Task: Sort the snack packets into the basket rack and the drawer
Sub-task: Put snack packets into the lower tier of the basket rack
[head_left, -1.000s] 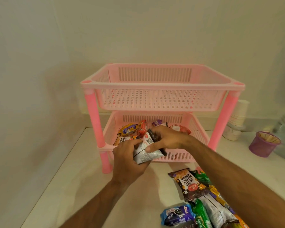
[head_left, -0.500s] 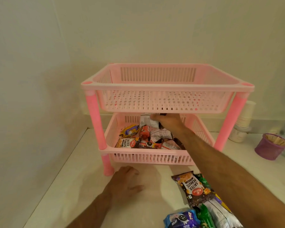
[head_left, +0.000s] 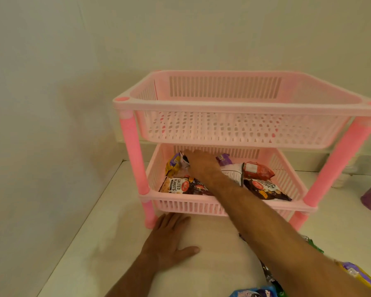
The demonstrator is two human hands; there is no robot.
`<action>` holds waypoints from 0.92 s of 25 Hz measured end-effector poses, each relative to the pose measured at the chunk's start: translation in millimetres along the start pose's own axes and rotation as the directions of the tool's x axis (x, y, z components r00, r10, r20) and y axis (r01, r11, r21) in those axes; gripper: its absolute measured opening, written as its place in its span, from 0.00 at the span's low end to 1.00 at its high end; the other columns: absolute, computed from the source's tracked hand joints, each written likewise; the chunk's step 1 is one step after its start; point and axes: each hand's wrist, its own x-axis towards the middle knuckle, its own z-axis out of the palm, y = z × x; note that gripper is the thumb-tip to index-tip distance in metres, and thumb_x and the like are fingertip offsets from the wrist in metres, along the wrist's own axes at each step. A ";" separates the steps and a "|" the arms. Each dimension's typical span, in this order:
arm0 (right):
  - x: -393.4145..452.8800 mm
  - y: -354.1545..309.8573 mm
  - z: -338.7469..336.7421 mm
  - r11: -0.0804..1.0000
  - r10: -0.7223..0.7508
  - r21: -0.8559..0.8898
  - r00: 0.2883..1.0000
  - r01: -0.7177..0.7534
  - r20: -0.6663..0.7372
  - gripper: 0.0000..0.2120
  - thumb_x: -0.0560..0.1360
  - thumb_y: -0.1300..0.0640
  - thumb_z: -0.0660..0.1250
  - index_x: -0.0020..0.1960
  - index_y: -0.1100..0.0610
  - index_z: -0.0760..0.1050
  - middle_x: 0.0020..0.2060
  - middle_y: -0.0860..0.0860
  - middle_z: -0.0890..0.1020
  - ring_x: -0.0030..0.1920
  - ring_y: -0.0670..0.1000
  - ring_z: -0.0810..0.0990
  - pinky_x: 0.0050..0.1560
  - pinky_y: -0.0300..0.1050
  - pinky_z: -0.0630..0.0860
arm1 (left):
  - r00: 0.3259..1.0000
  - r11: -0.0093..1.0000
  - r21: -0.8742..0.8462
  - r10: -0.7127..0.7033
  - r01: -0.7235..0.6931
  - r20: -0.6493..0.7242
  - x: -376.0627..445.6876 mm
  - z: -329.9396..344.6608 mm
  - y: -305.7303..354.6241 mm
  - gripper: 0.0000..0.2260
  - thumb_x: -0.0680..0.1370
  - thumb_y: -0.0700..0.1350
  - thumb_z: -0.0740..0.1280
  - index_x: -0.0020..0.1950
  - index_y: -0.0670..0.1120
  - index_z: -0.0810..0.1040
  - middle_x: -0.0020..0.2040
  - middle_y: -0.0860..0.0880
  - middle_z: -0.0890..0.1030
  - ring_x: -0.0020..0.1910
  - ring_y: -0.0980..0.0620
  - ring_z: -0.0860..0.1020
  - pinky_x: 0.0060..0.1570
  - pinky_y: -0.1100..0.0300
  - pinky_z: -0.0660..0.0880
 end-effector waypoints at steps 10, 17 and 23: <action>1.6 20.3 15.1 1.000 -0.024 0.024 0.968 0.019 0.250 0.38 0.77 0.33 0.51 0.80 0.49 0.46 0.80 0.55 0.54 0.79 0.62 0.48 0.74 0.69 0.44 | 1.000 1.000 0.024 -0.005 0.005 0.016 0.3 0.2 0.1 0.45 0.70 0.81 0.46 0.81 0.56 0.51 0.82 0.55 0.48 0.80 0.52 0.43 0.77 0.52 0.36; -42.0 32.6 -14.3 0.992 -0.098 0.074 0.995 0.098 -0.012 0.36 0.80 0.35 0.52 0.79 0.57 0.54 0.79 0.57 0.57 0.79 0.59 0.52 0.77 0.63 0.48 | 0.988 0.996 0.081 -0.043 0.032 0.146 -5.0 -6.7 9.4 0.43 0.74 0.76 0.46 0.82 0.53 0.44 0.83 0.50 0.42 0.81 0.48 0.40 0.77 0.49 0.37; -128.7 33.1 -42.7 0.922 -0.141 0.308 0.945 0.234 -0.296 0.21 0.81 0.41 0.58 0.65 0.54 0.74 0.58 0.54 0.81 0.59 0.56 0.76 0.60 0.51 0.71 | 0.990 0.992 -0.014 -0.122 0.124 0.071 -24.1 3.1 23.2 0.31 0.82 0.66 0.49 0.82 0.57 0.49 0.83 0.51 0.46 0.81 0.50 0.43 0.77 0.51 0.39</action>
